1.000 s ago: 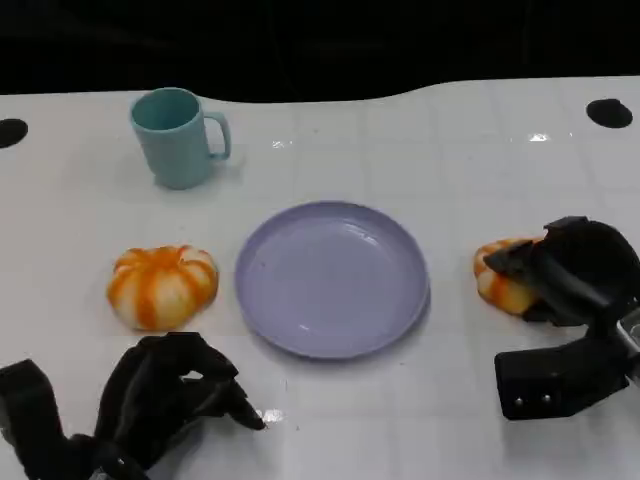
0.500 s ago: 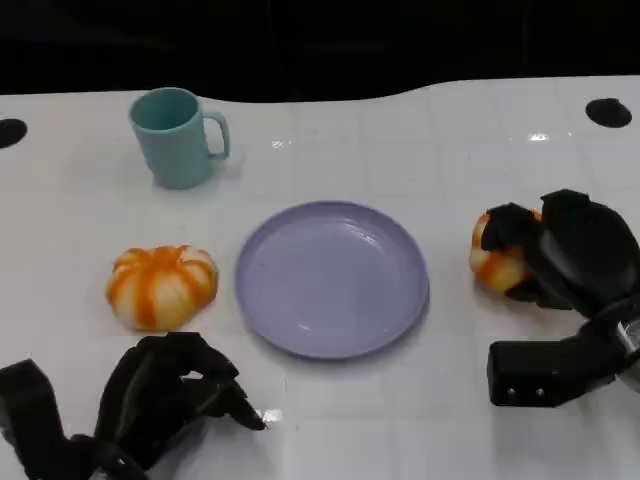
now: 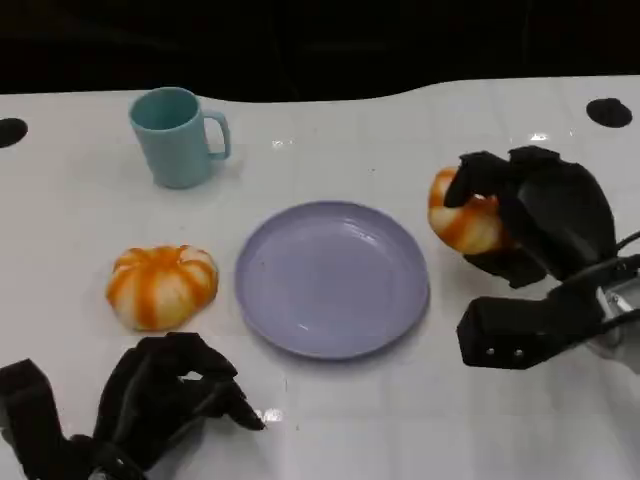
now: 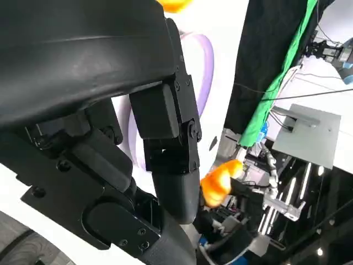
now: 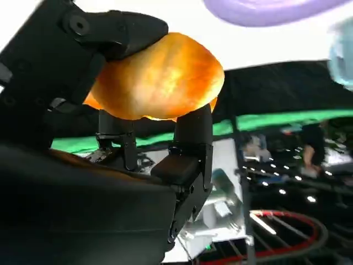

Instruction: Grasp the bread from the table and place it into the plate.

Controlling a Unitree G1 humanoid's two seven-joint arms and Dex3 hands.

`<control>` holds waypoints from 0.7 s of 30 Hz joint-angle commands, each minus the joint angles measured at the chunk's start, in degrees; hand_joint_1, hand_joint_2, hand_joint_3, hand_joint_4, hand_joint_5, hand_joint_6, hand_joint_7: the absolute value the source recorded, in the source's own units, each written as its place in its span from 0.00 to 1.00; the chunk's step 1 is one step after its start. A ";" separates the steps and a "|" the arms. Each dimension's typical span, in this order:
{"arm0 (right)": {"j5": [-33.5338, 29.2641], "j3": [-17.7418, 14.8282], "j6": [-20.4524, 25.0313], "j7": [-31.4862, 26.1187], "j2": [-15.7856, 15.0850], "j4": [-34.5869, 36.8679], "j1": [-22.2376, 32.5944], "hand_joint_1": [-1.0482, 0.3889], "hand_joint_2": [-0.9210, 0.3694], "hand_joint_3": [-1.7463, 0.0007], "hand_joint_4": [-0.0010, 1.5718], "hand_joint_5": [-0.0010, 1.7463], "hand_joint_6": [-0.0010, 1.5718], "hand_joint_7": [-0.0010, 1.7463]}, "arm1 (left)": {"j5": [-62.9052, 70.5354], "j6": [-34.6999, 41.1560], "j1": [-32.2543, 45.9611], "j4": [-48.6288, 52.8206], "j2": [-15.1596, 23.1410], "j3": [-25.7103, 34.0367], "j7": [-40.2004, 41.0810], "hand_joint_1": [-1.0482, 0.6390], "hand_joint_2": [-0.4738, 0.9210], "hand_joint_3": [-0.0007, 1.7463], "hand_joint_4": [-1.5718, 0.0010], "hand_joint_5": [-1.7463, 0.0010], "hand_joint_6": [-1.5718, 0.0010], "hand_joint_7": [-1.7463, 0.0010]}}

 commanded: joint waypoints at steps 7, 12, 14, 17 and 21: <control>0.88 -1.13 -2.09 3.78 1.83 -5.48 -1.75 0.64 0.49 0.19 0.64 1.00 0.51 0.96 | 0.27 -0.53 0.14 0.08 0.96 0.06 -0.14 0.00 0.79 0.00 0.00 0.65 0.00 0.78; -0.24 0.20 -3.26 5.87 3.35 -4.92 -2.89 0.65 0.49 0.22 0.64 1.00 0.53 0.95 | 0.33 -0.55 0.33 -0.24 0.92 -0.09 -0.14 0.00 0.79 0.00 0.00 0.65 0.00 0.78; -0.78 0.94 -3.14 7.06 4.15 -4.18 -3.40 0.62 0.49 0.21 0.64 1.00 0.52 0.96 | 0.40 -0.42 0.48 -0.52 0.91 -0.17 0.06 0.00 0.79 0.00 0.00 0.65 0.00 0.78; -0.91 1.73 -2.91 9.18 5.44 -2.97 -3.96 0.63 0.47 0.25 0.63 1.00 0.50 0.96 | 0.47 -0.50 0.66 -0.73 0.90 -0.29 0.10 0.00 0.79 0.00 0.00 0.65 0.00 0.78; -1.49 2.73 -2.43 10.65 6.87 -1.75 -4.60 0.61 0.36 0.43 0.61 1.00 0.66 0.52 | 0.32 -0.91 0.69 -0.50 0.88 -0.24 -0.35 0.00 0.80 0.00 0.00 0.65 0.00 0.78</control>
